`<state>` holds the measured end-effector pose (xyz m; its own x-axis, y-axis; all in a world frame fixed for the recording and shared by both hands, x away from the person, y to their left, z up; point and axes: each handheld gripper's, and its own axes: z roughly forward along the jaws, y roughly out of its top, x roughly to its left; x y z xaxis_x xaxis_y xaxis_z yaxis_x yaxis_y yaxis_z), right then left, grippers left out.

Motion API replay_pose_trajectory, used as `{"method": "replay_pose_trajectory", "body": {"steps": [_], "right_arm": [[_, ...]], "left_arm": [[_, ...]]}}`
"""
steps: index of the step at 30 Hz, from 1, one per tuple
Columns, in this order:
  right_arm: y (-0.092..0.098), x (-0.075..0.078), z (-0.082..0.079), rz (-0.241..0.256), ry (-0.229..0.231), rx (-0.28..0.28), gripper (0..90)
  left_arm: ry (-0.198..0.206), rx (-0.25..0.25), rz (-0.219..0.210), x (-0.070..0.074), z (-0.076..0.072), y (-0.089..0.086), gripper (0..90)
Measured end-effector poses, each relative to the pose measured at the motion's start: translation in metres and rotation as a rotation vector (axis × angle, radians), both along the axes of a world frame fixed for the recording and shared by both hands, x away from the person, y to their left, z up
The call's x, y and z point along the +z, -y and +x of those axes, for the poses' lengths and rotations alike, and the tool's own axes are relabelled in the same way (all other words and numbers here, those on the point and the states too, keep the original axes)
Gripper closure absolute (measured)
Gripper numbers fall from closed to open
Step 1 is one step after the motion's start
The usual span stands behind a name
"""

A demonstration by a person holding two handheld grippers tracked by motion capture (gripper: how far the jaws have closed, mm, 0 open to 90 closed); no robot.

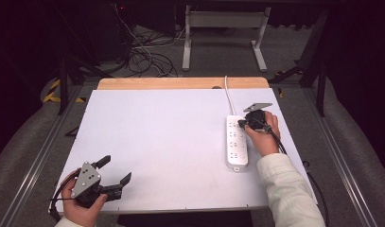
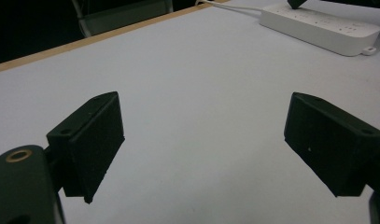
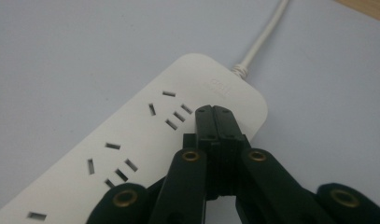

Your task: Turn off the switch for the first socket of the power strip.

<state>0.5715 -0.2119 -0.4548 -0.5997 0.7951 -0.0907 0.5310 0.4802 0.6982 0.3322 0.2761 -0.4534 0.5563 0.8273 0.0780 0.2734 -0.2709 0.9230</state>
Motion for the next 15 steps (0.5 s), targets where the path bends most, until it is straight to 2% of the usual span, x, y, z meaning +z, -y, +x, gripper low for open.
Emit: {"method": "replay_pose_trajectory", "body": {"steps": [1,4,9,11,13,15], "right_arm": [[-0.001,-0.001,0.000,0.014,-0.002,0.005,90.0],[-0.004,0.000,0.000,-0.018,0.009,0.009,90.0],[-0.002,0.003,-0.001,-0.009,0.026,0.011,90.0],[0.000,0.004,-0.001,0.026,0.025,0.009,90.0],[0.003,0.008,-0.003,0.064,0.045,0.006,90.0],[0.005,0.015,-0.006,0.078,0.070,0.004,90.0]], "left_arm": [[0.000,0.001,0.000,0.000,0.000,0.000,12.5],[0.000,0.000,0.000,0.000,0.000,0.000,12.5],[0.002,0.005,-0.003,0.000,0.001,-0.001,12.5],[-0.001,0.005,-0.005,0.000,0.001,-0.001,12.5],[-0.001,0.006,-0.005,0.000,0.001,-0.001,12.5],[0.001,0.004,0.000,0.000,0.001,-0.001,12.5]]}}
